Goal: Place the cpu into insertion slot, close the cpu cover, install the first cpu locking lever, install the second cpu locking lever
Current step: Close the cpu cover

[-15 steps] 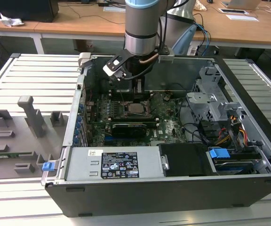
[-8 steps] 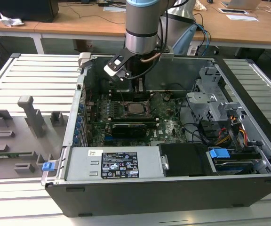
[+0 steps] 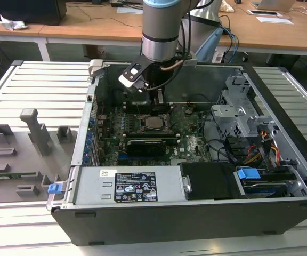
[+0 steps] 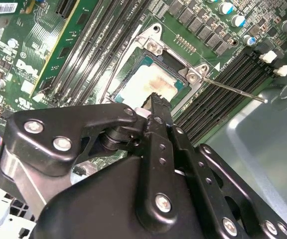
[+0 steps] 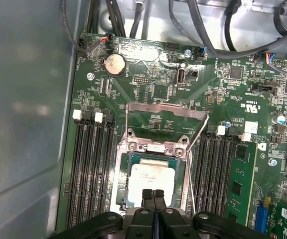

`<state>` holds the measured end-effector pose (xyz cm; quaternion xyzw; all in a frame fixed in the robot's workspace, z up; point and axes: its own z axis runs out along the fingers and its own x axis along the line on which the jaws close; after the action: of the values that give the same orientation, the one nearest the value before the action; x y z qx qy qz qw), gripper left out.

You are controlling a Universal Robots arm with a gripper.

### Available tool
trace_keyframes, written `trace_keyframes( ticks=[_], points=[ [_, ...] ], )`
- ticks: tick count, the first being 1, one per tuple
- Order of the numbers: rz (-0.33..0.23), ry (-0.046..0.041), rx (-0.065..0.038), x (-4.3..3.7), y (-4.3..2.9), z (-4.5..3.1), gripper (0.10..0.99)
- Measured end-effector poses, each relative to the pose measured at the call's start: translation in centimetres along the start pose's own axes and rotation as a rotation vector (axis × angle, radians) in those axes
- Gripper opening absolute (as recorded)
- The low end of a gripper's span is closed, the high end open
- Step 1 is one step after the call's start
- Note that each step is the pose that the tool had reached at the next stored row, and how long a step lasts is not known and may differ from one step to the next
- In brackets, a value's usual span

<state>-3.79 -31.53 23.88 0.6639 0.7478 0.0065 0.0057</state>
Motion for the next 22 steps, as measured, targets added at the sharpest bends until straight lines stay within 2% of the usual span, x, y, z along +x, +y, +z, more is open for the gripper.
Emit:
trace_keyframes(
  ticks=[9, 19, 22],
  points=[
    [-0.04, 0.0004, 0.0, 0.02, 0.0, -0.28, 0.106],
    [-0.053, -0.002, 0.0, 0.17, 0.05, -1.84, 0.106],
    [-0.053, -0.0019, 0.0, 0.16, 0.24, -1.94, 0.106]
  ],
)
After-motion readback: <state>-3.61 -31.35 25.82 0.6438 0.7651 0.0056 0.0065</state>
